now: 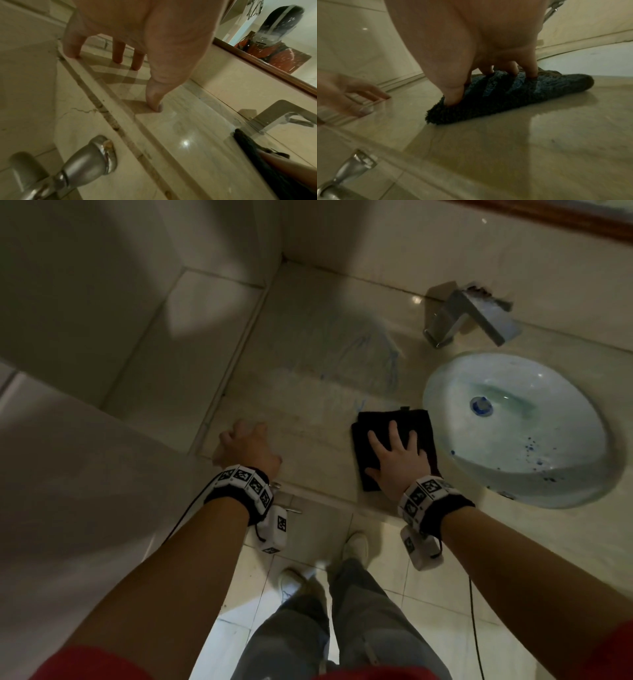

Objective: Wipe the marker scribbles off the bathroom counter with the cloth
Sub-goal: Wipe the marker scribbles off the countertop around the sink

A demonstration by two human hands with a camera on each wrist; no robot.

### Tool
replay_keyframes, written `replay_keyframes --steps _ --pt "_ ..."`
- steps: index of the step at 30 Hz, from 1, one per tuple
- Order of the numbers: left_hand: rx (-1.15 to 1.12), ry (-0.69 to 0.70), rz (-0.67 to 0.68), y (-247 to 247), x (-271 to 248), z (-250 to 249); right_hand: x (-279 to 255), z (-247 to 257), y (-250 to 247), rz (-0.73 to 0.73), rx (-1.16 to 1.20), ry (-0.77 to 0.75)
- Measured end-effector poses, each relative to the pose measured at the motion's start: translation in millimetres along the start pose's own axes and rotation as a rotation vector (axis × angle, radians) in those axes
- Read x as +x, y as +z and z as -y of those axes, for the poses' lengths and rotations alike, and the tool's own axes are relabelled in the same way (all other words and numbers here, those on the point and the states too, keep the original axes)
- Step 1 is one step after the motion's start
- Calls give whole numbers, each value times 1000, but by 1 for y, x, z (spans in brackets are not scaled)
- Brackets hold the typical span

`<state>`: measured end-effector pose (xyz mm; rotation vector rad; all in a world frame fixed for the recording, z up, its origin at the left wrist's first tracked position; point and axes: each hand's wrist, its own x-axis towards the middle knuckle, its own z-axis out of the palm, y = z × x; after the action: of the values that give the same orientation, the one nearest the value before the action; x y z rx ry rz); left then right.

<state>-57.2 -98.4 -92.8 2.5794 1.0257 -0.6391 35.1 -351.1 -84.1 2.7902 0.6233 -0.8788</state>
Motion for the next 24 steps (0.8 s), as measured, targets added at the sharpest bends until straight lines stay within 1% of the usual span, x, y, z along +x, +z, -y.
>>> replay_keyframes --steps 8,10,13,16,19,24 --pt "-66 -50 5 -2 -4 -8 34 3 -26 38 -6 -85" --pt "-74 -54 -1 -3 -6 -10 28 -1 -20 12 -39 -140" --pt "-86 -54 14 -4 -7 -10 6 -12 -3 19 -152 -249" --pt "-83 -75 28 -6 -9 -10 3 -16 -2 42 -180 -282" --pt "-86 -82 18 -4 -10 -12 22 -9 -15 51 -176 -307" --pt "-141 -111 -30 -3 -11 -17 74 13 -53 56 -135 -349"
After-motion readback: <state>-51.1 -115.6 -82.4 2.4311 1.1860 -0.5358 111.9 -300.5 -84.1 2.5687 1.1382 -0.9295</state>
